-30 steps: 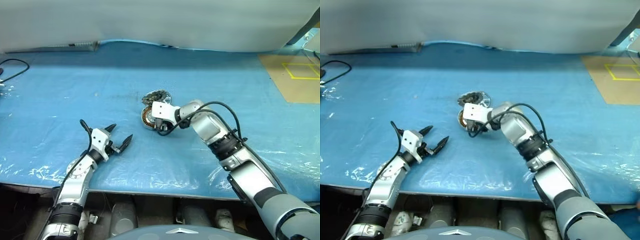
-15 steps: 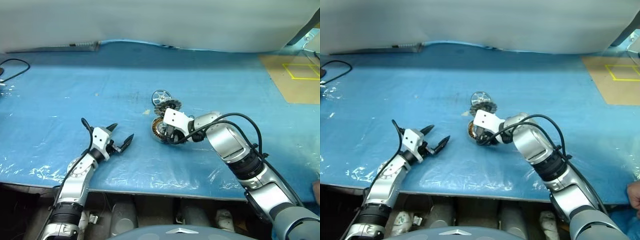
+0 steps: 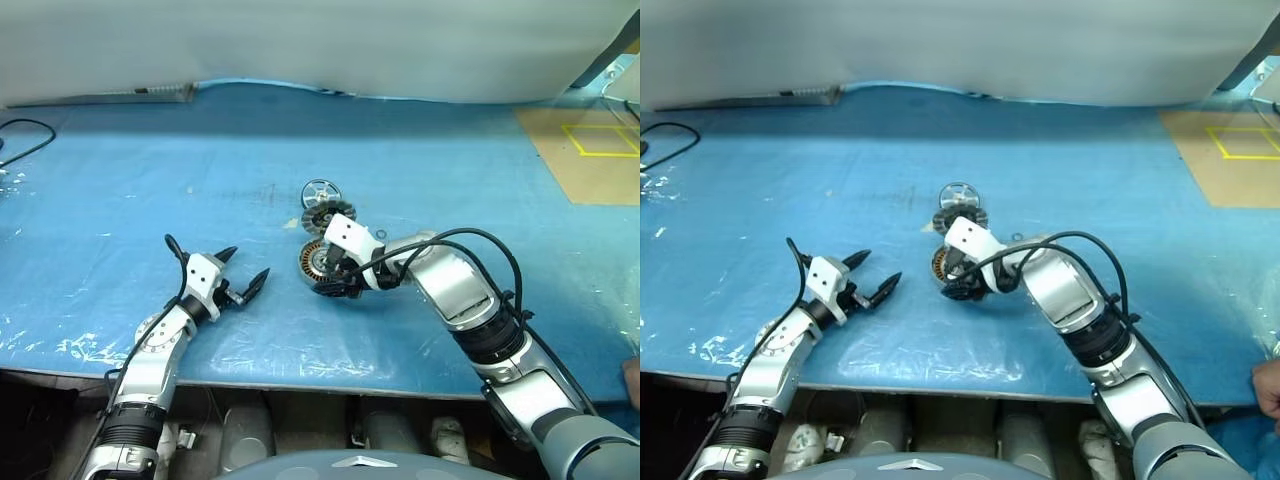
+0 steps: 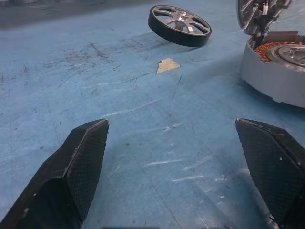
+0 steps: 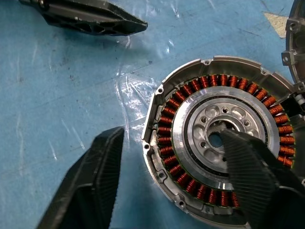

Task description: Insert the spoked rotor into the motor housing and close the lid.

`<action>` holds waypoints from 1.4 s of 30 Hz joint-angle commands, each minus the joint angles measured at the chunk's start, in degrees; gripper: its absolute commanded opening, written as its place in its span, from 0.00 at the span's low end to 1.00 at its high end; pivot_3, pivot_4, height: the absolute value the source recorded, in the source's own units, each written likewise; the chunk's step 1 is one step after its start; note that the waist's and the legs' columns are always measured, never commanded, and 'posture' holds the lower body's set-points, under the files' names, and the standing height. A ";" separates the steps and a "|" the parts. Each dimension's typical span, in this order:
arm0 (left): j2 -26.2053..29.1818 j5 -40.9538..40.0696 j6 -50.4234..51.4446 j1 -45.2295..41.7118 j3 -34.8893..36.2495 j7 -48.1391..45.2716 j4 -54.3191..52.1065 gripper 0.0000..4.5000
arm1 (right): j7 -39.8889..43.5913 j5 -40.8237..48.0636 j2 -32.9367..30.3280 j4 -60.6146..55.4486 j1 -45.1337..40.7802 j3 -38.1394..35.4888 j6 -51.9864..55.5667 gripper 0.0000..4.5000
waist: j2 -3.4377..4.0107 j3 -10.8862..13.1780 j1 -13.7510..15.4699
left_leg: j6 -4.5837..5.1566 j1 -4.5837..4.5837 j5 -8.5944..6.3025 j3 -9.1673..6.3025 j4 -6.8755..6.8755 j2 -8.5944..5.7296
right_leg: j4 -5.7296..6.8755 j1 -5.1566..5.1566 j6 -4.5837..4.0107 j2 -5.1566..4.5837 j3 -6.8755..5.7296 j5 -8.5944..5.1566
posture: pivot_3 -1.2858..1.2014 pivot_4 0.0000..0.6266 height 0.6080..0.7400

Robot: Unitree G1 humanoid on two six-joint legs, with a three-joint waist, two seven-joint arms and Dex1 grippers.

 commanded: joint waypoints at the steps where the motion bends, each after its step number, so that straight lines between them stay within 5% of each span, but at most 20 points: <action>1: 0.56 -0.61 -0.90 -0.30 0.51 -0.33 -0.54 1.00 | -0.97 4.02 -0.34 -4.37 -3.55 -4.09 4.15 0.99 | 0.00 0.00 0.01 | 0.00 -0.05 0.00 0.00 0.00 -0.01 | 0.00 -0.04 0.00 0.00 0.00 0.00 | 0.52 0.24 1.00; 7: 0.66 -0.67 -0.81 -0.18 0.56 -0.54 -0.69 1.00 | 2.42 14.63 -4.11 -11.16 -1.81 -13.48 5.31 0.99 | 0.00 0.00 0.17 | -0.01 -0.10 0.00 0.00 -0.11 -0.02 | -0.10 -0.07 0.02 0.01 -0.01 0.01 | 0.52 0.24 1.00; 12: 1.25 -0.83 -0.14 -0.79 0.55 -1.00 -1.39 1.00 | -1.80 12.43 -8.71 -9.87 8.26 -17.05 -11.53 0.99 | -0.01 0.00 0.42 | -0.01 -0.09 0.00 0.00 -0.12 -0.02 | -0.16 -0.04 0.02 0.00 -0.02 0.01 | 0.52 0.24 1.00; 26: 1.45 -1.39 1.75 -1.15 -1.08 -3.15 -3.59 1.00 | -26.68 6.63 4.08 15.34 13.75 -23.84 -34.65 0.99 | 0.01 0.01 -0.11 | 0.00 -0.19 0.01 0.02 -0.12 -0.13 | -0.11 -0.20 0.03 0.00 0.07 0.01 | 0.52 0.24 1.00; 42: 0.97 -0.88 -0.25 -0.90 -1.00 -2.96 -1.73 1.00 | -30.64 3.39 5.09 21.52 14.41 -22.03 -39.44 0.99 | 0.01 0.01 -0.09 | 0.00 -0.18 0.01 0.02 -0.12 -0.13 | -0.11 -0.20 0.03 0.00 0.07 0.02 | 0.52 0.24 1.00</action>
